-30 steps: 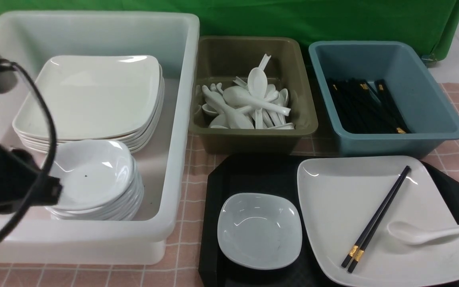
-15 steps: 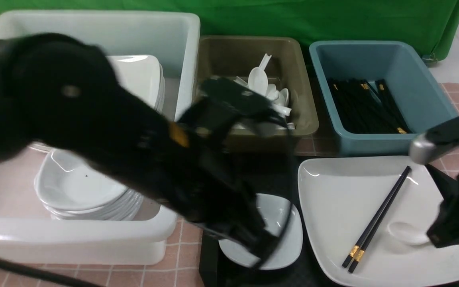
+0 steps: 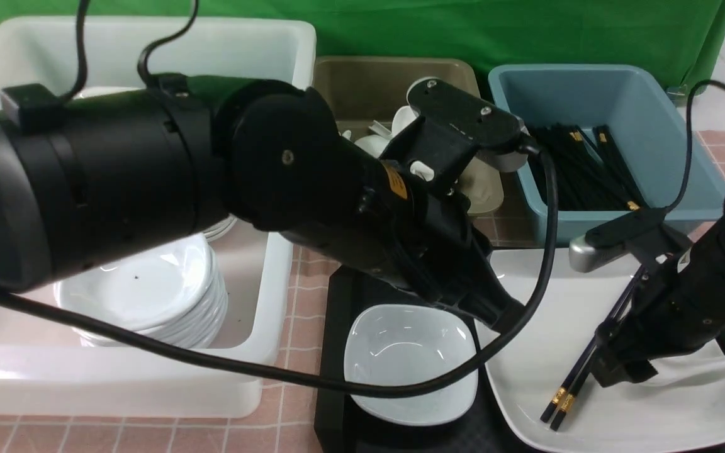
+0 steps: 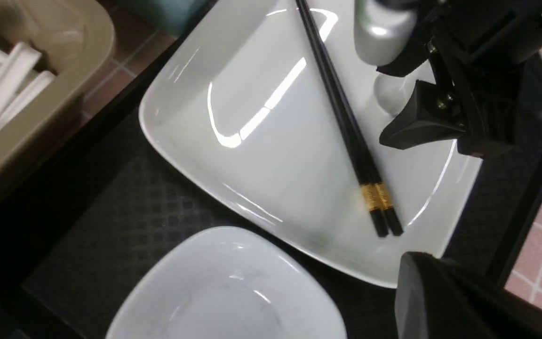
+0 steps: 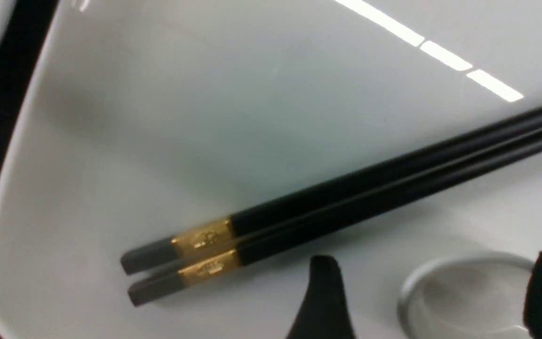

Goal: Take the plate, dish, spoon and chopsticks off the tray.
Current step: Use the right arm to grab a soup spoon from the plate

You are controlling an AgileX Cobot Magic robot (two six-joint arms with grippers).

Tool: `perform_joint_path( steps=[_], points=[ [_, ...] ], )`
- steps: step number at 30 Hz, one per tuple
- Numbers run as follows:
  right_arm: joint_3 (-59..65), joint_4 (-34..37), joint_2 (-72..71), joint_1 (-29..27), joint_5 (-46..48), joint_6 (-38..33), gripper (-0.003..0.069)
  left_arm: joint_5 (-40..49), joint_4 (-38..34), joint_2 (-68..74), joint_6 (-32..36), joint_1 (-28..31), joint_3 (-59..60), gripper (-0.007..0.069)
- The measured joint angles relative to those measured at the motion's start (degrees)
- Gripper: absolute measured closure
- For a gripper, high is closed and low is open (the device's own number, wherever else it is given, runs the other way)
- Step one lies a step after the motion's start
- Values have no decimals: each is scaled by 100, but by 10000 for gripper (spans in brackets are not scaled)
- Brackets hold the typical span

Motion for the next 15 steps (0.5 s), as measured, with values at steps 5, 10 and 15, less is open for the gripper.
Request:
perform_joint_path(
  steps=[5, 10, 15],
  points=[
    [-5, -105, 258, 0, -144, 20, 207, -11, 121, -1, 5, 0, -6, 627],
    [-19, -129, 222, 0, -133, 25, 532, -11, 122, -1, 5, 0, -6, 627],
    [-108, -117, -86, 0, 222, 38, 529, -5, 122, -1, -4, 0, -6, 627]
  ],
)
